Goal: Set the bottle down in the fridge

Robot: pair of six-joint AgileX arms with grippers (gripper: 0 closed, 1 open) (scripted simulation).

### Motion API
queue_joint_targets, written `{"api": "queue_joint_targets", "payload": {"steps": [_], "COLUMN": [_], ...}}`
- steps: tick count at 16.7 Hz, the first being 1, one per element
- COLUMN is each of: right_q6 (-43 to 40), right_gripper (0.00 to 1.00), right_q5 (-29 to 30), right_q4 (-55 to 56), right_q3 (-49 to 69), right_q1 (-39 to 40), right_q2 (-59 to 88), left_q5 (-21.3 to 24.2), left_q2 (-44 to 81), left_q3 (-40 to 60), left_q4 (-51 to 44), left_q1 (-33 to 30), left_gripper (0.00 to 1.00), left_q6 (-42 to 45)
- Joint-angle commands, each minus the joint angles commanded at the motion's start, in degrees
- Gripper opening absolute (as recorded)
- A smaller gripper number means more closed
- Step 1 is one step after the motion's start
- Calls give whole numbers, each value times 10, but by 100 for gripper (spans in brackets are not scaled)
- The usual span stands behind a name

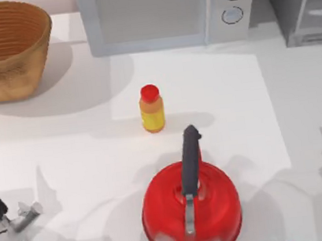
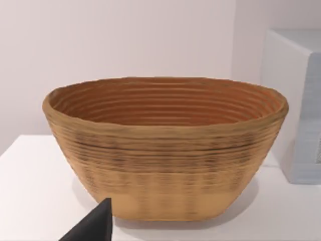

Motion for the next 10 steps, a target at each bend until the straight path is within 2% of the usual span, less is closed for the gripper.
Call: {"api": "queue_joint_targets", "payload": {"steps": [4, 6, 8, 10], "right_q6": [59, 78, 89, 94], "right_gripper": [1, 1, 1, 1], "right_q5": [169, 234, 277, 296], "right_q4": [-67, -94, -113, -122], "right_q3": [-48, -69, -82, -88], "right_q1": [61, 84, 101, 110], "right_q2": [-200, -267, -309, -327], "left_q5": [0, 0, 0, 0], "left_q2": [0, 0, 0, 0], "left_q3": [0, 0, 0, 0], "left_q4": [0, 0, 0, 0], "left_q1": [0, 0, 0, 0], "left_gripper": [100, 100, 100, 100], "left_q6": [0, 0, 0, 0]}}
